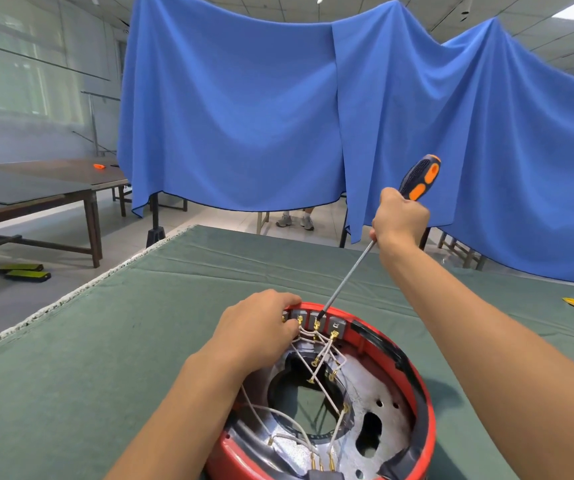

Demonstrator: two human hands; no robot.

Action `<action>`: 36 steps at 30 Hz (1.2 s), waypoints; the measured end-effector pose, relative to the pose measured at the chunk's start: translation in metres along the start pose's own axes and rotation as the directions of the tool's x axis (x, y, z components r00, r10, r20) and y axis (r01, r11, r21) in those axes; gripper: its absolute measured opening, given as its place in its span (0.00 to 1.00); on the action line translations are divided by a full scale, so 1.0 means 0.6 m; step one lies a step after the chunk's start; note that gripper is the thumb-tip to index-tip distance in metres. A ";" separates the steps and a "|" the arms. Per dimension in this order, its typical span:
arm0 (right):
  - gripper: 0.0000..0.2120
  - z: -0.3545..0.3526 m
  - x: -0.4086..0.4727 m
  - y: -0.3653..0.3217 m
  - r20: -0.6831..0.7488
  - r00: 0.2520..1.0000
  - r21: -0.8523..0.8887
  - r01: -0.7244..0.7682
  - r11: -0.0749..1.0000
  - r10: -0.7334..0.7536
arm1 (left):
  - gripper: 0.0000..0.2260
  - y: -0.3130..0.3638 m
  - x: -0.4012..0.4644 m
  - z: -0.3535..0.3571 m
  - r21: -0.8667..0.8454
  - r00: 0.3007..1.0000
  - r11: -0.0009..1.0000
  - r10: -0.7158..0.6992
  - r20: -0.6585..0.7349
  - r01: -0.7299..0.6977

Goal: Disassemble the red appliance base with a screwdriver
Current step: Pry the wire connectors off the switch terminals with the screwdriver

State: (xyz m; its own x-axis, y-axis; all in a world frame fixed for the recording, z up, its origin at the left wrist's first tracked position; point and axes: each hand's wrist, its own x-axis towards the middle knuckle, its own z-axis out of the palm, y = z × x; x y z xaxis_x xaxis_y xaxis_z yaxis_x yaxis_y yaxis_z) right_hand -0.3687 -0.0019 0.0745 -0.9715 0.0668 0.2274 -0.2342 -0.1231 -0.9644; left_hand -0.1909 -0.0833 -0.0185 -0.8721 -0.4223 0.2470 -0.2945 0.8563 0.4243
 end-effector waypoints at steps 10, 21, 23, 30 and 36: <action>0.04 0.035 0.049 0.059 -0.074 0.985 -0.097 -0.160 0.982 0.153 | 0.17 -0.005 0.003 0.002 -0.002 1.000 1.000 0.025 -0.003 -0.025; 0.04 0.079 0.017 0.076 0.124 0.984 -0.140 -0.113 0.984 0.130 | 0.19 -0.012 0.007 0.005 -0.011 0.999 1.000 0.029 -0.016 -0.029; 0.05 0.069 0.015 0.059 0.130 0.985 -0.094 -0.102 0.990 0.113 | 0.19 -0.011 0.007 0.005 -0.011 1.000 1.000 0.023 -0.011 -0.023; 0.09 0.003 0.000 0.005 0.073 0.996 0.115 -0.062 0.991 0.054 | 0.18 -0.004 0.002 0.000 -0.019 1.000 1.000 0.010 -0.020 -0.010; 0.13 -0.023 -0.028 -0.035 0.010 0.997 0.330 0.073 0.941 -0.081 | 0.19 -0.004 0.003 0.000 -0.014 1.000 1.000 -0.011 -0.013 0.011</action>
State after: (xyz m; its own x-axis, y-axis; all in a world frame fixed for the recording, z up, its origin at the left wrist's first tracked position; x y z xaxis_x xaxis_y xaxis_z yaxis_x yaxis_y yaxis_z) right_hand -0.3470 0.0131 0.0888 -0.9498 0.0662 0.3058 -0.3030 -0.4380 -0.8464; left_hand -0.1915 -0.0861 -0.0194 -0.8639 -0.4353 0.2535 -0.2983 0.8476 0.4389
